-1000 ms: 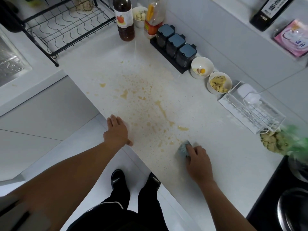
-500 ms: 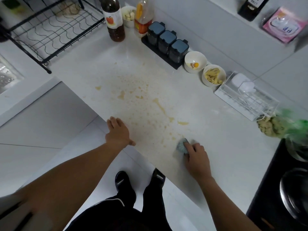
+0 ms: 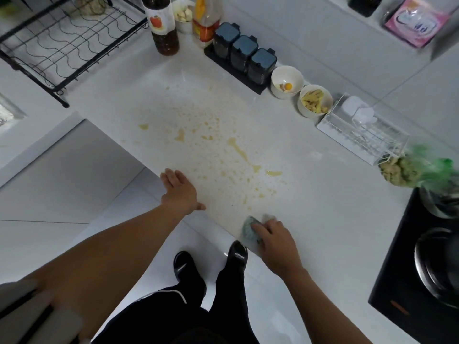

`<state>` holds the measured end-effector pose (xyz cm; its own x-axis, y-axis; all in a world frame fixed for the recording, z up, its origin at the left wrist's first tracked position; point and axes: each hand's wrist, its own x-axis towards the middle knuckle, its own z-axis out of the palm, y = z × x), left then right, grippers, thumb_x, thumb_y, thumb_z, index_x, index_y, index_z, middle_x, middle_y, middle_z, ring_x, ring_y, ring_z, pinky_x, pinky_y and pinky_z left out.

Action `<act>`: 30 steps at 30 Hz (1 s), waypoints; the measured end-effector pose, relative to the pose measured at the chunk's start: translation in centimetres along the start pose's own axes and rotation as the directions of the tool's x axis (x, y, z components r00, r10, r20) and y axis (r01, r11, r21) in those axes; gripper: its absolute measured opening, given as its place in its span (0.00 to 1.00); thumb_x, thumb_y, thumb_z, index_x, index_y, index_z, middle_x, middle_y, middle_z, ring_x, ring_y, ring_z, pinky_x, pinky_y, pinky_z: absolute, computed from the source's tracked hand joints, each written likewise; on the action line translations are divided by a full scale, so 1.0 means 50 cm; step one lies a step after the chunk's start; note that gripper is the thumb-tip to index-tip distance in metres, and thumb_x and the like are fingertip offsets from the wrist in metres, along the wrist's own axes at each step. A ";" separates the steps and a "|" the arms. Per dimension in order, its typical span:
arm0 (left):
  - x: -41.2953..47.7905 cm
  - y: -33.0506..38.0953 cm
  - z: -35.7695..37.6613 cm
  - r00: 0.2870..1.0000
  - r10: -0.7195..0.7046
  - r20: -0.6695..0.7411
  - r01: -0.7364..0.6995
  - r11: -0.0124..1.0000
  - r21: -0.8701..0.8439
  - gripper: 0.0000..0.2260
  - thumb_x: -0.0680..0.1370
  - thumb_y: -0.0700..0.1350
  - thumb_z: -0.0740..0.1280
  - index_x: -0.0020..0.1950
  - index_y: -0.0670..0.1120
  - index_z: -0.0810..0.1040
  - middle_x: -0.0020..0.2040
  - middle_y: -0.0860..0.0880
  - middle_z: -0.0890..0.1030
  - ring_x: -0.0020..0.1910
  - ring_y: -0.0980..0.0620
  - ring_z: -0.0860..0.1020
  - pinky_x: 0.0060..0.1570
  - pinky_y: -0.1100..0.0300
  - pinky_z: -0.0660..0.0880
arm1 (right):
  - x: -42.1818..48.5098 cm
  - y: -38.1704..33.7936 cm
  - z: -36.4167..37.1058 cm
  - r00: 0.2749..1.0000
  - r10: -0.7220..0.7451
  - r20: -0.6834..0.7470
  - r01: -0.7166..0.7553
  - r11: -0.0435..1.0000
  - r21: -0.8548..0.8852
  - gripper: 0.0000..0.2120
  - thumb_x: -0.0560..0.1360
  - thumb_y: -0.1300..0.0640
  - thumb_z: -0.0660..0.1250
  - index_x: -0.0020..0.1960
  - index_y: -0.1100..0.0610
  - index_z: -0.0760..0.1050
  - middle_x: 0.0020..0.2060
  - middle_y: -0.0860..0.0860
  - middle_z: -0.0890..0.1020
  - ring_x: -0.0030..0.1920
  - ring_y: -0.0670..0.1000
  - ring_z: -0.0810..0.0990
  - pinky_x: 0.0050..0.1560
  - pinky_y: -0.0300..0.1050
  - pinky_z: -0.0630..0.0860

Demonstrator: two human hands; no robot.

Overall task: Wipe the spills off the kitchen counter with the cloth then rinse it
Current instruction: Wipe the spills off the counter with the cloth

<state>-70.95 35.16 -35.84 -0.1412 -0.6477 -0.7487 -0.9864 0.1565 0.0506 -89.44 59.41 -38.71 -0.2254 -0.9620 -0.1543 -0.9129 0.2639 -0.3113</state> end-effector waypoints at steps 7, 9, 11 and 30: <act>-0.003 -0.016 0.001 0.999 0.049 0.014 -0.049 0.998 -0.044 0.61 0.73 0.62 0.73 0.76 0.34 0.28 0.75 0.32 0.27 0.75 0.32 0.30 0.76 0.36 0.52 | -0.014 -0.038 0.007 0.994 -0.109 0.030 0.110 0.993 -0.042 0.20 0.69 0.59 0.70 0.61 0.52 0.77 0.45 0.51 0.76 0.42 0.56 0.74 0.39 0.48 0.74; -0.003 -0.013 0.000 0.999 0.049 0.018 -0.048 0.998 -0.048 0.61 0.72 0.62 0.73 0.76 0.34 0.28 0.75 0.32 0.28 0.76 0.32 0.30 0.76 0.36 0.52 | -0.011 -0.025 0.000 1.000 0.010 0.022 -0.010 1.000 0.005 0.20 0.70 0.60 0.70 0.61 0.52 0.78 0.44 0.52 0.76 0.43 0.56 0.74 0.38 0.48 0.75; -0.003 -0.010 0.002 0.999 0.051 0.014 -0.050 0.997 -0.052 0.62 0.72 0.62 0.73 0.76 0.34 0.28 0.75 0.33 0.27 0.76 0.32 0.30 0.76 0.37 0.53 | -0.011 -0.013 0.001 0.960 0.272 -0.064 -0.268 0.962 0.059 0.21 0.69 0.65 0.69 0.62 0.56 0.79 0.45 0.54 0.77 0.44 0.58 0.75 0.38 0.51 0.76; 0.015 0.002 0.017 0.999 -0.045 0.003 0.045 0.995 -0.092 0.62 0.71 0.59 0.76 0.77 0.37 0.28 0.76 0.39 0.24 0.77 0.38 0.29 0.73 0.35 0.59 | 0.308 0.358 -0.185 0.921 0.385 -0.057 -0.385 0.923 0.010 0.17 0.75 0.62 0.64 0.64 0.62 0.73 0.53 0.67 0.75 0.54 0.68 0.74 0.54 0.59 0.72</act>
<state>-71.06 35.32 -36.99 -0.0963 -0.6516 -0.7524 -0.9953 0.0578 0.0774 -112.41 48.64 -38.00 -0.5784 -0.7885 -0.2089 -0.7523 0.6147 -0.2371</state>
